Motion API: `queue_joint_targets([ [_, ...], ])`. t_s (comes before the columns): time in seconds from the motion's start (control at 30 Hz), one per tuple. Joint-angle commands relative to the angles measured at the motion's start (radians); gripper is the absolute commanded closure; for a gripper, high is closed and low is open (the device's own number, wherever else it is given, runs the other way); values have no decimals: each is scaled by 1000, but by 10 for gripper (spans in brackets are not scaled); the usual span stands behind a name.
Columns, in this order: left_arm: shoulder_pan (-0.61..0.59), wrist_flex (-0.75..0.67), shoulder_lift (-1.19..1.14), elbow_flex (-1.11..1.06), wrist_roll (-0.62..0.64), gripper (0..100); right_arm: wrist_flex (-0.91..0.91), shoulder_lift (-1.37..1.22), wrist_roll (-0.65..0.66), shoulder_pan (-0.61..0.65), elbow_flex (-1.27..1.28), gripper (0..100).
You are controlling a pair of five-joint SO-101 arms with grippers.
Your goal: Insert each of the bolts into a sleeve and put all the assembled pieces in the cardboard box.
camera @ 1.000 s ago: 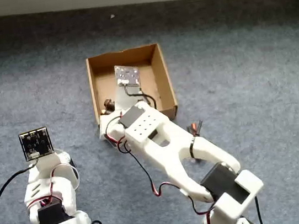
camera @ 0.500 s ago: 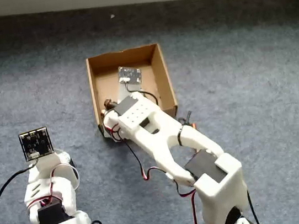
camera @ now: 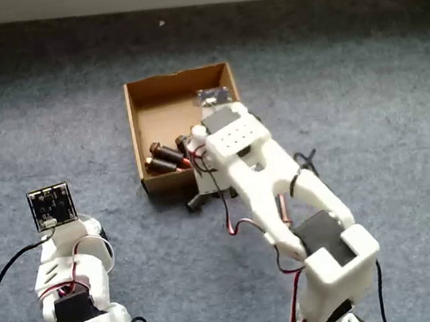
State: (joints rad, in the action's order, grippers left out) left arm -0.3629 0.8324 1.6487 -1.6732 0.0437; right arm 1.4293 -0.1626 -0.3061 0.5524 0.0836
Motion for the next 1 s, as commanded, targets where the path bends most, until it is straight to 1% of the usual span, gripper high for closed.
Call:
queue_joint_targets([
  [0.0, -7, -18, 8, -8, -8, 992, 50, 170, 98, -30, 12, 943],
  [0.07, -7, -18, 8, -8, -8, 992, 53, 232, 133, -38, 58, 943],
  [0.13, -7, -18, 8, -8, -8, 992, 53, 277, 132, -35, 96, 943],
  [0.23, -7, -18, 8, -8, -8, 992, 1, 305, 29, -7, 151, 943],
  [0.37, -7, -18, 8, -8, -8, 992, -157, 274, -120, 50, 220, 929],
  [0.47, -7, -18, 8, -8, -8, 992, -229, 197, -198, 97, 239, 851],
  [0.57, -7, -18, 8, -8, -8, 992, -254, 85, -275, 134, 219, 801],
  [0.7, -7, -18, 8, -8, -8, 992, -300, -28, -327, 159, 133, 800],
  [0.97, -7, -18, 8, -8, -8, 992, -315, -62, -428, 154, 39, 800],
])
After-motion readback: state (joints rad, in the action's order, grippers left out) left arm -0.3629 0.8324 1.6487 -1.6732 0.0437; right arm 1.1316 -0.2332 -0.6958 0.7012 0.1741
